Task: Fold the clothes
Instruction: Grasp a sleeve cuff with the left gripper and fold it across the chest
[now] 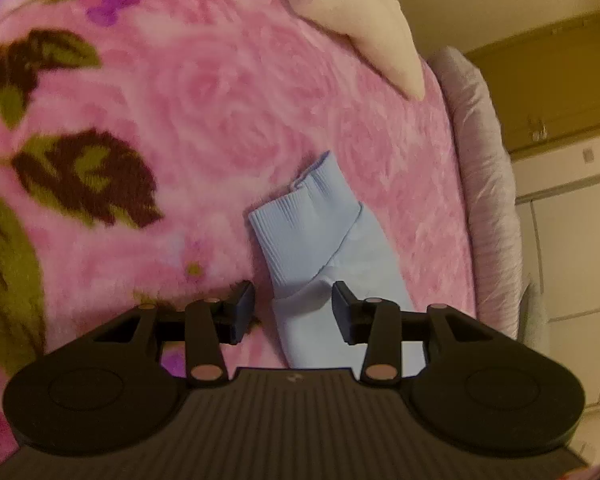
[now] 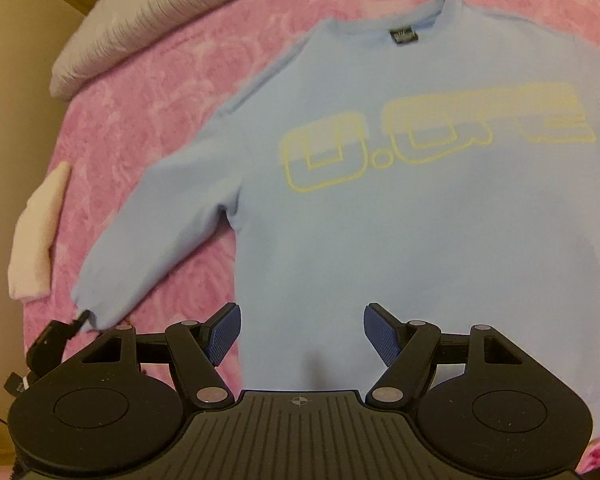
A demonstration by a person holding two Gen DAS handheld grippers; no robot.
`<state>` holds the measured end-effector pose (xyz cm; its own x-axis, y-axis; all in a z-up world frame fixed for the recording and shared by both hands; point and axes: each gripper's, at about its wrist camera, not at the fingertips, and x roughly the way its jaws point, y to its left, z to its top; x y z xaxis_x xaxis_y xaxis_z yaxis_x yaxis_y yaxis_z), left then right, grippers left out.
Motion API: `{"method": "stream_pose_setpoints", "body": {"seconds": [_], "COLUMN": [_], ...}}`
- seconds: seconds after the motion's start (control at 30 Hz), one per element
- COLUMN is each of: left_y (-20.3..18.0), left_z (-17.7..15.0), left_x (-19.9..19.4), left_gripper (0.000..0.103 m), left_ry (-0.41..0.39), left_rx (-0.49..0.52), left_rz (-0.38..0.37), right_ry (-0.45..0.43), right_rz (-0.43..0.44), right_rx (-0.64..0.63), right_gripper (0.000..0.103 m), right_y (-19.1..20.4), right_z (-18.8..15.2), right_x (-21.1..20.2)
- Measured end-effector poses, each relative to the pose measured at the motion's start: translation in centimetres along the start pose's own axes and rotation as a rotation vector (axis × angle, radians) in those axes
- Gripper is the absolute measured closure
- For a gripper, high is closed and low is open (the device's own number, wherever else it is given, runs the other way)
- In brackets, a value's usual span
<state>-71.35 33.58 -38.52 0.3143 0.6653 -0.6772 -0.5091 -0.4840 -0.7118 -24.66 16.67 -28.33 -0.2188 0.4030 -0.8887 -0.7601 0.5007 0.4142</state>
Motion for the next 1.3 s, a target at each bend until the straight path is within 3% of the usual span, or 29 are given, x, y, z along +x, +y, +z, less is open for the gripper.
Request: {"method": "stream_pose_setpoints", "body": {"seconds": [0.03,0.1,0.17,0.3,0.47,0.53,0.67,0.77,0.93,1.07,1.2,1.23,1.27,1.3], "left_y": [-0.2,-1.0,-1.8,-6.7,-15.5,-19.0,-20.6,-21.5,-23.0,-21.9,-21.2,-21.3,-21.4,-21.8], "left_z": [0.0,-0.1,0.1,-1.4,-8.3,-13.1,-21.5,-27.8,-38.2,-35.2,-29.9,-28.8,-27.8,-26.7], "left_x": [0.1,0.4,0.8,-0.1,-2.1,-2.8,-1.7,-0.8,0.8,0.9,0.8,0.7,0.7,0.8], "left_gripper": [0.068,0.085,0.088,0.093,0.093,0.093,0.091,0.082,0.081,0.081,0.081,0.081,0.081,0.081], "left_ry": [0.001,0.006,0.006,-0.043,-0.005,0.036,0.228,0.378,0.631,0.616,0.491,0.459,0.428,0.398], "left_rx": [0.010,0.044,0.096,0.332,0.599,0.699,0.783,0.837,0.921,0.936,0.947,0.947,0.946,0.942], "left_rz": [0.000,0.004,0.025,0.009,-0.171,-0.269,-0.286,-0.287,-0.287,-0.198,-0.124,-0.111,-0.100,-0.093], "right_ry": [0.001,-0.006,-0.018,-0.049,-0.065,-0.070,-0.113,-0.145,-0.186,-0.171,-0.152,-0.152,-0.151,-0.154], "right_rz": [-0.001,0.000,-0.007,-0.037,-0.049,-0.046,-0.061,-0.076,-0.017,0.161,0.304,0.329,0.354,0.379], "right_rx": [0.007,0.009,-0.001,-0.019,0.023,0.039,0.047,0.074,0.175,0.323,0.440,0.462,0.485,0.510], "right_gripper": [0.031,0.031,0.031,0.031,0.031,0.031,0.031,0.031,0.031,0.032,0.032,0.037,0.052,0.054], "right_y": [-0.1,-0.4,-0.7,-2.5,-7.5,-9.5,-13.7,-16.8,-21.5,-23.6,-23.7,-23.6,-23.4,-23.4], "right_z": [0.1,0.3,0.6,1.1,2.3,2.9,4.4,5.7,7.2,7.3,7.3,7.3,7.3,7.2], "right_x": [0.2,0.0,-0.3,-1.2,-2.5,-3.3,-6.1,-7.5,-8.0,-6.2,-2.7,-1.8,-0.9,-0.1]}}
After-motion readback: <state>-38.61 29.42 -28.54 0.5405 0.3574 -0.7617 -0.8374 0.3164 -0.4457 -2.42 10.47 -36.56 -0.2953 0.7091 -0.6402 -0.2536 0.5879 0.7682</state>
